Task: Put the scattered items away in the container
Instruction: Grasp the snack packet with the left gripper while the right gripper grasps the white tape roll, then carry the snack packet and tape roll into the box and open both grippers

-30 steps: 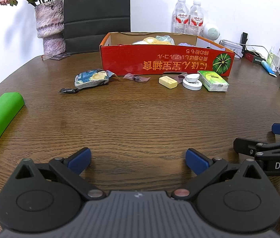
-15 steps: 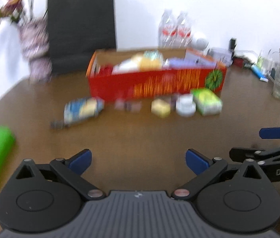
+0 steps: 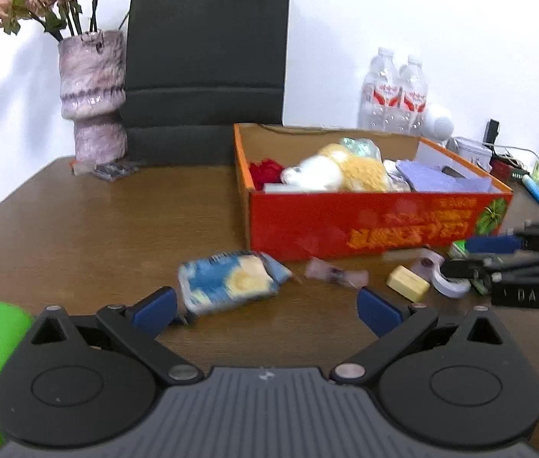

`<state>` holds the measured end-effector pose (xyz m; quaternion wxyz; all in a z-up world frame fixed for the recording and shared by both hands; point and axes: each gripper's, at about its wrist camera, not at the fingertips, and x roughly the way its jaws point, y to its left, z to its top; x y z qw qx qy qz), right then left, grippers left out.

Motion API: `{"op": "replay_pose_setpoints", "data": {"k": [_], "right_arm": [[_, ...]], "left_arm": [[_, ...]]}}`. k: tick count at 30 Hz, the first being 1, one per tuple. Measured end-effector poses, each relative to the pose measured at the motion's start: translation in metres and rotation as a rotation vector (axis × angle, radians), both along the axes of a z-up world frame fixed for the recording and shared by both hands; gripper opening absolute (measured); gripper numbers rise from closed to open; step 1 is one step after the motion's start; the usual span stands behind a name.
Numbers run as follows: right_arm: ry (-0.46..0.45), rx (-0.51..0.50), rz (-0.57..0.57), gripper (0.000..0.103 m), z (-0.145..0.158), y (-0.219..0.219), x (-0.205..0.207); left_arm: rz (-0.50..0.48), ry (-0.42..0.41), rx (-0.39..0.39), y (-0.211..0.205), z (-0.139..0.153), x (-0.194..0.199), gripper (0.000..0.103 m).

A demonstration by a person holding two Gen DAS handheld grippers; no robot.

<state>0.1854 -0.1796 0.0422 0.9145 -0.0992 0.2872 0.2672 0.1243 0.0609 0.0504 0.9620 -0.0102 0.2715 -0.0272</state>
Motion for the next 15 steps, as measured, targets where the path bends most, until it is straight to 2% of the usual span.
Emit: {"op": "replay_pose_setpoints", "data": {"k": [3, 4, 5, 6, 7, 8, 9, 12, 13, 14, 15], "right_arm": [[0.025, -0.001, -0.006, 0.037, -0.010, 0.003, 0.005], [0.020, -0.002, -0.006, 0.037, -0.011, 0.004, 0.004], [0.019, 0.001, -0.006, 0.036, -0.011, 0.004, 0.003], [0.021, 0.007, -0.005, 0.036, -0.011, 0.003, 0.002], [0.024, 0.018, -0.001, 0.036, -0.011, 0.002, 0.001], [0.025, 0.029, 0.003, 0.036, -0.011, 0.000, 0.000], [0.014, 0.039, 0.007, 0.027, -0.010, -0.002, -0.003], [-0.002, 0.039, 0.003, 0.026, -0.004, -0.001, -0.008], [-0.008, 0.038, 0.007, 0.026, -0.003, -0.001, -0.009], [-0.013, 0.036, 0.010, 0.026, -0.002, 0.000, -0.011], [-0.019, 0.037, 0.013, 0.026, -0.001, 0.000, -0.014]], "left_arm": [[0.004, 0.034, -0.002, 0.004, 0.001, 0.019, 0.103], [0.005, 0.044, 0.000, 0.004, 0.000, 0.026, 0.098], [0.001, 0.061, -0.001, 0.004, -0.001, 0.032, 0.085], [0.002, 0.081, -0.006, 0.005, -0.003, 0.037, 0.076], [0.004, 0.106, -0.016, 0.006, -0.006, 0.040, 0.054], [0.006, 0.132, -0.028, 0.007, -0.010, 0.043, 0.036], [0.005, 0.149, -0.037, 0.009, -0.012, 0.044, 0.032], [-0.026, 0.147, -0.037, 0.008, -0.014, 0.039, 0.019], [-0.027, 0.148, -0.038, 0.008, -0.014, 0.037, 0.009], [-0.026, 0.153, -0.041, 0.007, -0.014, 0.034, 0.003], [-0.022, 0.153, -0.038, 0.005, -0.014, 0.030, 0.003]]}}
